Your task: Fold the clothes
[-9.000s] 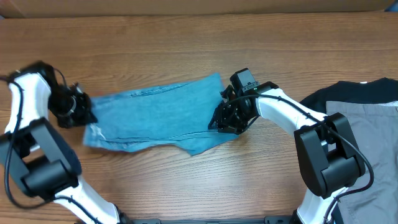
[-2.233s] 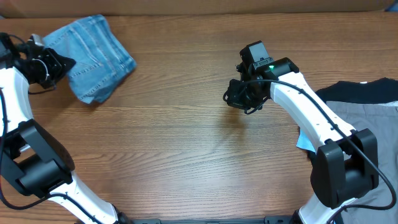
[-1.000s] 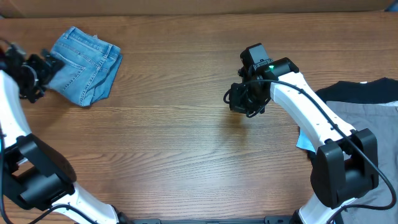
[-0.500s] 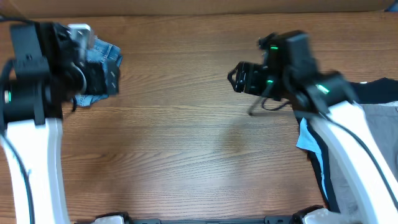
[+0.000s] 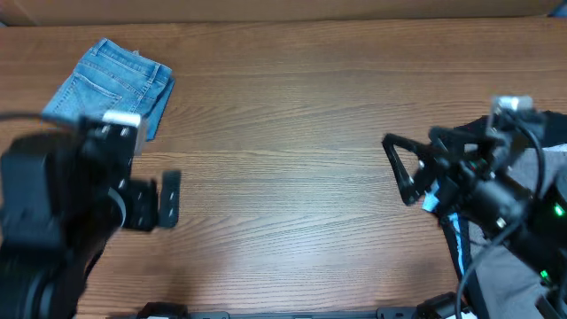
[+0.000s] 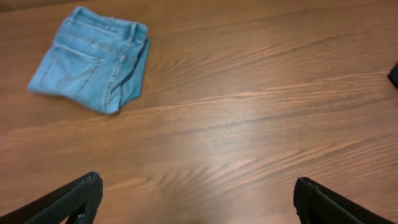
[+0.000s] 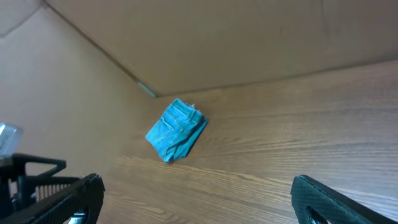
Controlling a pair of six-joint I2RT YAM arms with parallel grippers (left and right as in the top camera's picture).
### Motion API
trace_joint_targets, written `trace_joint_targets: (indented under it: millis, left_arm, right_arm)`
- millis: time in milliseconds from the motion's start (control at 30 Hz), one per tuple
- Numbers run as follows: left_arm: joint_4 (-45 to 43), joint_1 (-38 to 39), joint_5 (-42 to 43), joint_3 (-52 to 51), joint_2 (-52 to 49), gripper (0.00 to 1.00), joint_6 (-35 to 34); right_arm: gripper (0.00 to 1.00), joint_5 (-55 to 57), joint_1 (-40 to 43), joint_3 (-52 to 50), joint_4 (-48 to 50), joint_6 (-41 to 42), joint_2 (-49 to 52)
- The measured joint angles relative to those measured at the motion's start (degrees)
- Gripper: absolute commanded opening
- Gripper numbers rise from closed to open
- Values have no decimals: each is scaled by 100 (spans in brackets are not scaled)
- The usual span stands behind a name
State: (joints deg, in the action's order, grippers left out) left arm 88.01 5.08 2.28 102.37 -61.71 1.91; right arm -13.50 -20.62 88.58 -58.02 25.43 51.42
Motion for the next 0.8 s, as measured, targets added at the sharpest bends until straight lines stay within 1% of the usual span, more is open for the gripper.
trace_joint_targets:
  millis: [133,433,600,800]
  left_arm:
    - [74,0,-46,0,225,100,-50]
    - [70,0,-85,0,50,100,-52]
    - [72,0,-85,0,42,100,-52]
    - [72,0,-85,0,42,100,-52]
  right_arm:
    - [100,2,2,11,-352,0,-61]
    - [100,24,2,11,-1427,2,39]
    - [100,24,2,11,-1663,4,37]
    - [100,177,0,11,-1657,0,39]
